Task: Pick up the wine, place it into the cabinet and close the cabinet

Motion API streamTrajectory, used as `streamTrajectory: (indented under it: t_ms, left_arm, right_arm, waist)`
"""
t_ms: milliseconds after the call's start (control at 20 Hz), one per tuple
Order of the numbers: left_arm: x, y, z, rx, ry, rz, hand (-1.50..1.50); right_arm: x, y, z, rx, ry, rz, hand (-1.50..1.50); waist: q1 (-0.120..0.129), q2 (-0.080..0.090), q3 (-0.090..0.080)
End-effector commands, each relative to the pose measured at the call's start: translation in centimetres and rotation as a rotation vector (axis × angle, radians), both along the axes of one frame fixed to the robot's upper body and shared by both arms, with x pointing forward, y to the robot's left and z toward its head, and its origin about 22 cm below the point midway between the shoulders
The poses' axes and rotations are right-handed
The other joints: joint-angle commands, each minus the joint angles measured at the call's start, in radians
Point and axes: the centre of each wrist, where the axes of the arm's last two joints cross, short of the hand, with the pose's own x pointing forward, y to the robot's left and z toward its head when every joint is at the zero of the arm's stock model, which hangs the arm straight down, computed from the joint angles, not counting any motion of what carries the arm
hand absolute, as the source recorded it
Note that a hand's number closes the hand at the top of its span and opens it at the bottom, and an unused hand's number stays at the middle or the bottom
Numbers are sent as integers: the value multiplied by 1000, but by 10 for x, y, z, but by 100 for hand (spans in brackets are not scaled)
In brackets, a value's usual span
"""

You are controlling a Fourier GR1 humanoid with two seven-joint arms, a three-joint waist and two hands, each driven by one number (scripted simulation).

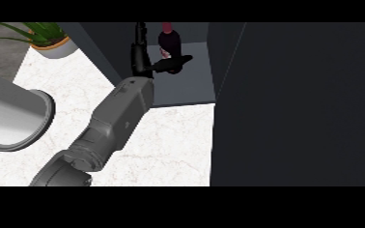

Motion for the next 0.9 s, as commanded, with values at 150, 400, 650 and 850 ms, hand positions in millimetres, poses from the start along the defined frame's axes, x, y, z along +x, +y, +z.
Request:
streamTrajectory:
  t_ms: [150, 400, 650, 850]
  left_arm:
    - [-11, 10, -23, -3, 4, -9, -150]
    - [-5, 16, -13, -29, -41, -60, -150]
    - [-10, 11, -21, -49, -20, -104, -150]
    - [-16, 13, -30, -61, -9, -123, -150]
  right_arm:
    - [-16, -13, 7, 12, -29, 2, -150]
    - [-8, -10, -8, 18, 0, -1, -150]
    - [-14, 5, 2, 20, 9, 10, -150]
    - [-15, 3, -2, 12, 12, 26, -150]
  waist:
    - [6, 3, -4]
    - [9, 4, -3]
    - [19, 0, -5]
    - [16, -6, -4]
